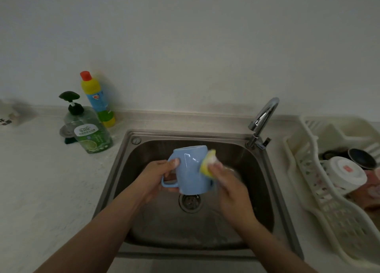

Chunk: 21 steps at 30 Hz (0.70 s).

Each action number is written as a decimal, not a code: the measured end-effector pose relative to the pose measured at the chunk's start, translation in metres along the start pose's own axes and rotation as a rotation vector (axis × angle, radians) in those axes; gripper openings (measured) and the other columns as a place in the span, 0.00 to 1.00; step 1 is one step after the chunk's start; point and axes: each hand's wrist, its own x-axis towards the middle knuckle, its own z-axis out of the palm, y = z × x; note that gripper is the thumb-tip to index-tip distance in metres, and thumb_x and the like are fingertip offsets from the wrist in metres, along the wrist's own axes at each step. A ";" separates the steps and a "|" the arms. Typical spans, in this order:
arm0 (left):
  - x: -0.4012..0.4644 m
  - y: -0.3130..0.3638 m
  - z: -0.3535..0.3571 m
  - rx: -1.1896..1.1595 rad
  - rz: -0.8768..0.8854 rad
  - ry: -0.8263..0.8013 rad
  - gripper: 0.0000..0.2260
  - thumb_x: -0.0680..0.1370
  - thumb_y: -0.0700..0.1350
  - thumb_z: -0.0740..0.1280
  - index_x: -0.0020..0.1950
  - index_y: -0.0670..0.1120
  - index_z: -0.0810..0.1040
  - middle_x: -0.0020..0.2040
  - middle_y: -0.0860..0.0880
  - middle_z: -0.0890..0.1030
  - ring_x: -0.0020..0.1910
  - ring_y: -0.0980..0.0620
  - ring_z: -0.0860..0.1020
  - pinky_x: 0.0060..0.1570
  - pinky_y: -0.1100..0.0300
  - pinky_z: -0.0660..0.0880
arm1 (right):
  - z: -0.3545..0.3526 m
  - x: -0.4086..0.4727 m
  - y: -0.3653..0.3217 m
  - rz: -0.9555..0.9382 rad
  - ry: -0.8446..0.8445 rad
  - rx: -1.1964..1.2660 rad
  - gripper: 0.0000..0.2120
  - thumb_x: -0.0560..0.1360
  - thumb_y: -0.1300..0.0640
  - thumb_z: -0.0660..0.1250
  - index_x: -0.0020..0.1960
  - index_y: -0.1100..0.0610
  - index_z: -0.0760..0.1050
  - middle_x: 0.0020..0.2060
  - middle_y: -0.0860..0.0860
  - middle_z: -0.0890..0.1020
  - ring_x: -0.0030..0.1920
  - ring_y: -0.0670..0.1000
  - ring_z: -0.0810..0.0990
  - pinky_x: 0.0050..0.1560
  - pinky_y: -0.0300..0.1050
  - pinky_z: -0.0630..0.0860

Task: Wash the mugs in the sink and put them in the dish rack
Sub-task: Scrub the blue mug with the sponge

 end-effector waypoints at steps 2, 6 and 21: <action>0.001 0.000 0.001 0.004 0.005 -0.024 0.29 0.70 0.57 0.72 0.62 0.38 0.77 0.57 0.39 0.82 0.56 0.42 0.82 0.46 0.51 0.81 | -0.008 0.028 -0.006 0.017 0.069 0.032 0.18 0.81 0.57 0.60 0.70 0.47 0.70 0.67 0.39 0.73 0.66 0.41 0.74 0.60 0.42 0.77; 0.001 0.003 0.000 -0.012 0.054 -0.063 0.38 0.64 0.63 0.77 0.63 0.38 0.76 0.58 0.38 0.82 0.57 0.40 0.81 0.48 0.50 0.80 | 0.003 -0.013 -0.014 0.092 0.063 0.084 0.20 0.79 0.56 0.57 0.71 0.48 0.68 0.72 0.48 0.70 0.71 0.44 0.69 0.67 0.37 0.69; -0.008 0.003 0.010 -0.125 0.012 -0.089 0.17 0.69 0.54 0.71 0.31 0.44 0.71 0.46 0.41 0.82 0.47 0.47 0.83 0.39 0.54 0.80 | -0.019 0.013 -0.027 -0.001 0.107 0.099 0.19 0.79 0.52 0.60 0.68 0.41 0.71 0.66 0.35 0.73 0.67 0.39 0.72 0.63 0.37 0.73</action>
